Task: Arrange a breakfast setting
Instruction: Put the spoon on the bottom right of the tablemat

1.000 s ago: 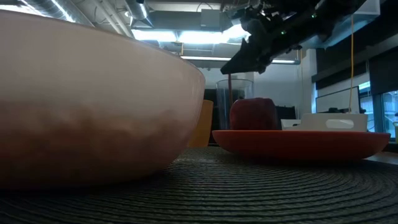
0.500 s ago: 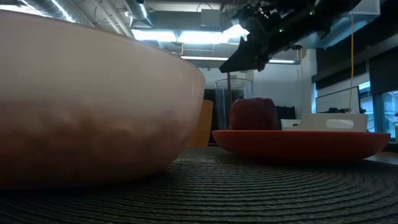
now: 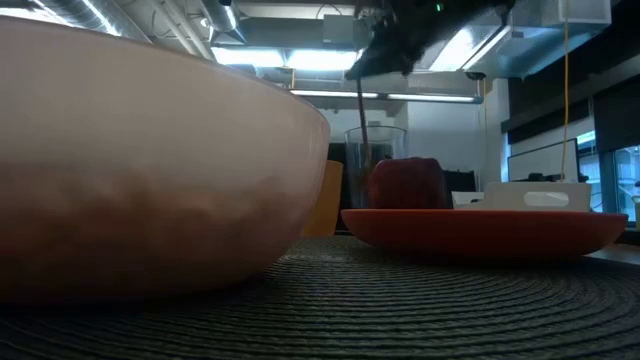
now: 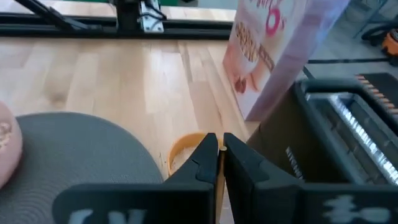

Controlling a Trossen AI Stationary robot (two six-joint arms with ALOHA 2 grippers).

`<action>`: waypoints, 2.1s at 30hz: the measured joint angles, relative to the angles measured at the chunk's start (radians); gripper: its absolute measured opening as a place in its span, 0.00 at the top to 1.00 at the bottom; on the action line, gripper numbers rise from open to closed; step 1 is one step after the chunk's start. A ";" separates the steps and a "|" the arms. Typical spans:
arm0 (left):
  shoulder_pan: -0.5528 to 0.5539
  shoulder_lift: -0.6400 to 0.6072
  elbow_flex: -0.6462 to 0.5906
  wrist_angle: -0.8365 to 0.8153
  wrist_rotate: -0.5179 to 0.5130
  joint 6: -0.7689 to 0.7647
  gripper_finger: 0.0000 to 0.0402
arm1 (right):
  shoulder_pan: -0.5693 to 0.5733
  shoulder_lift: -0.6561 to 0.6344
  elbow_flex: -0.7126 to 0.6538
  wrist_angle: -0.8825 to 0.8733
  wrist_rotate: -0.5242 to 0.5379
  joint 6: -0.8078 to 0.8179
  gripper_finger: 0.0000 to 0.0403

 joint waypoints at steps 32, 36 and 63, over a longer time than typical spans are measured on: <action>0.010 0.000 0.000 -0.015 0.185 0.032 0.01 | 0.526 0.191 0.498 -0.258 0.202 -0.126 0.97; 0.009 0.000 0.000 -0.027 0.195 0.011 0.01 | 0.615 0.242 0.498 -0.255 0.228 -0.080 0.97; -0.220 0.000 0.000 0.002 -0.064 -0.019 0.01 | 0.798 0.509 0.498 -0.308 0.189 -0.420 0.97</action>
